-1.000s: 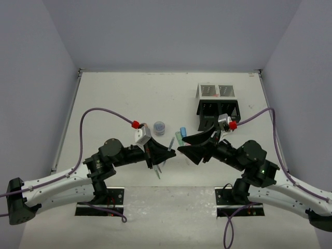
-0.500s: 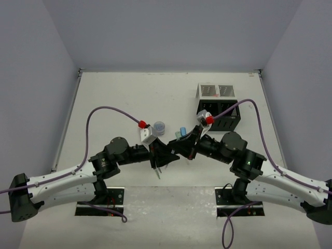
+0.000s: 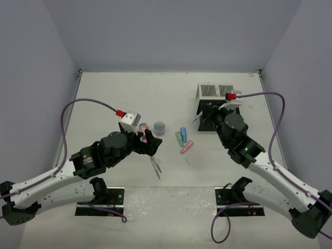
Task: Sort the stationery into containers
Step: Place the pen in the storage box, then pick up the pen from the center of the board.
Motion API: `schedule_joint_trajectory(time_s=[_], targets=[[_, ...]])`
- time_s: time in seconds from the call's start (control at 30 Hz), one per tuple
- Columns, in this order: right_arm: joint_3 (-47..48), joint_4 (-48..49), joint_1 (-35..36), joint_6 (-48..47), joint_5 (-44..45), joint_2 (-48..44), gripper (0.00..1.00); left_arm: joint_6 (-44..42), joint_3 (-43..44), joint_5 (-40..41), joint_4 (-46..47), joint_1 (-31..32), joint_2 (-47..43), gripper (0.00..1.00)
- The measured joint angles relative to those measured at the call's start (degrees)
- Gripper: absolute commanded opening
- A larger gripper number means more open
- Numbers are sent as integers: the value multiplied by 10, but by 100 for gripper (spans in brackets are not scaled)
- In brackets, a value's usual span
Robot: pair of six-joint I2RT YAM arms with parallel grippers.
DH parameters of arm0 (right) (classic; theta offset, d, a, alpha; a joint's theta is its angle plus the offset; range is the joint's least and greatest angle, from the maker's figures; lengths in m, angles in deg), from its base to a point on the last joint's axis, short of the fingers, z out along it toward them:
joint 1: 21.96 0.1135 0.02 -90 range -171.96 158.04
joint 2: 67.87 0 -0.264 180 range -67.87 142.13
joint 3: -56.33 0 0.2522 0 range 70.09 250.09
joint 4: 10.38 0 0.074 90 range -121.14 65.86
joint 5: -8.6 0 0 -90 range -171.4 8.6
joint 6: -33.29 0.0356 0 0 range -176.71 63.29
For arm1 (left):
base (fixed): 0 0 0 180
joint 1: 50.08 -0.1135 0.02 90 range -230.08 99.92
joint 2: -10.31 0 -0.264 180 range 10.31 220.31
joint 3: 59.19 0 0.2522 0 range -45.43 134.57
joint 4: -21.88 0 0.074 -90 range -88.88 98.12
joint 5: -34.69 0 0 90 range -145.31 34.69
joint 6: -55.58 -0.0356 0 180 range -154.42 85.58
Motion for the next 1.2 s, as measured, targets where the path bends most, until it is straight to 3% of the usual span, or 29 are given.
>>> schedule_joint_trajectory(time_s=[0.23, 0.5, 0.6, 0.73, 0.77, 0.8, 0.83, 1.2], targets=[[62, 109, -132, -52, 65, 137, 0, 1, 5, 19, -102, 0, -66, 100], [150, 201, -223, -96, 64, 300, 2, -9, -6, 21, -122, 0, -125, 100], [182, 216, -227, -114, 51, 362, 16, -16, -9, 13, -121, 0, -126, 100], [209, 215, -228, -123, 32, 416, 48, -19, -15, 1, -121, 0, -126, 100], [209, 212, -228, -122, 28, 420, 59, -19, -16, -1, -121, 0, -126, 100], [207, 208, -228, -117, 23, 419, 83, -20, -16, -3, -121, 0, -126, 100], [204, 207, -228, -114, 18, 417, 99, -21, -16, -4, -121, 0, -126, 100], [176, 116, -228, -47, 6, 290, 99, -23, -16, 3, -121, 0, -122, 100]])
